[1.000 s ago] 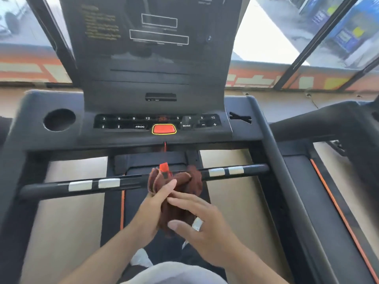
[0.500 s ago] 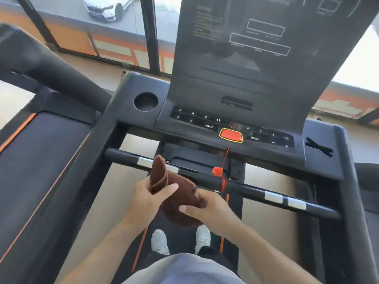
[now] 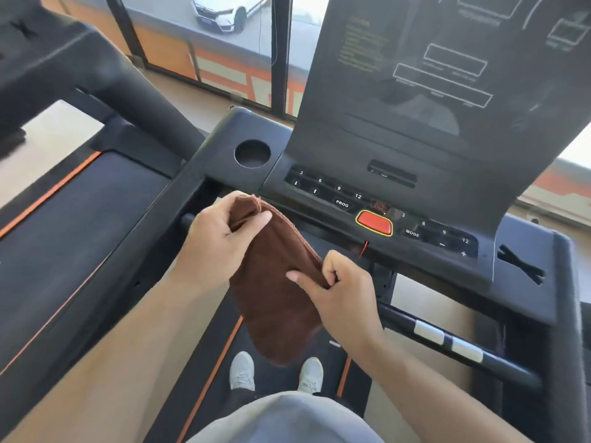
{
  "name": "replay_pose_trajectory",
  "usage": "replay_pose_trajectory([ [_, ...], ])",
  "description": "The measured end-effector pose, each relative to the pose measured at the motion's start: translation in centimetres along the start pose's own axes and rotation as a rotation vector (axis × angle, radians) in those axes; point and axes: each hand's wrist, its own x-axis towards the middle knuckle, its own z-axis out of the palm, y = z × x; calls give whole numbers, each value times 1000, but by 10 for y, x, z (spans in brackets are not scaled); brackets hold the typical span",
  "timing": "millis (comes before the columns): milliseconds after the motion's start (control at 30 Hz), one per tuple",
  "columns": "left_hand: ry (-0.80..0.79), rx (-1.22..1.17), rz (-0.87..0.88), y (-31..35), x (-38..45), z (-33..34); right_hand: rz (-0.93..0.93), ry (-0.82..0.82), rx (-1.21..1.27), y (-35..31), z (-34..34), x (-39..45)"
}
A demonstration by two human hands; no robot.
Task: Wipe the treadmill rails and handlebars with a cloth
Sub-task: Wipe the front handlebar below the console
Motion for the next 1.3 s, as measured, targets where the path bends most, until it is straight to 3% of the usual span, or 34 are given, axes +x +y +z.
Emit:
replay_pose_trajectory([
  [67, -16, 30, 2, -1, 13, 5, 52, -42, -108, 8, -5, 22],
  [200, 68, 31, -153, -29, 15, 23, -18, -185, -458, 30, 0, 43],
  [333, 138, 5, -287, -59, -20, 31, -93, -509, -474, 35, 26, 40],
  [433, 155, 20, -444, -79, -47, 29, -74, -694, -623, 40, 55, 43],
  [533, 228, 6, -517, -97, -70, 23, -169, -625, -754, 40, 77, 54],
  [733, 325, -76, -627, -122, -85, 10, -307, -655, -666, 17, 113, 85],
  [933, 350, -110, -619, -133, -71, -17, -407, -629, -558, -33, 181, 114],
  [1033, 334, -83, -609, -137, -74, -38, -276, -663, -509, -53, 199, 125],
  [1167, 342, -64, -653, -148, -92, -53, -95, -752, -258, -54, 205, 147],
  [1300, 333, -62, -678, -149, -105, -51, 196, -875, -109, -54, 201, 161],
])
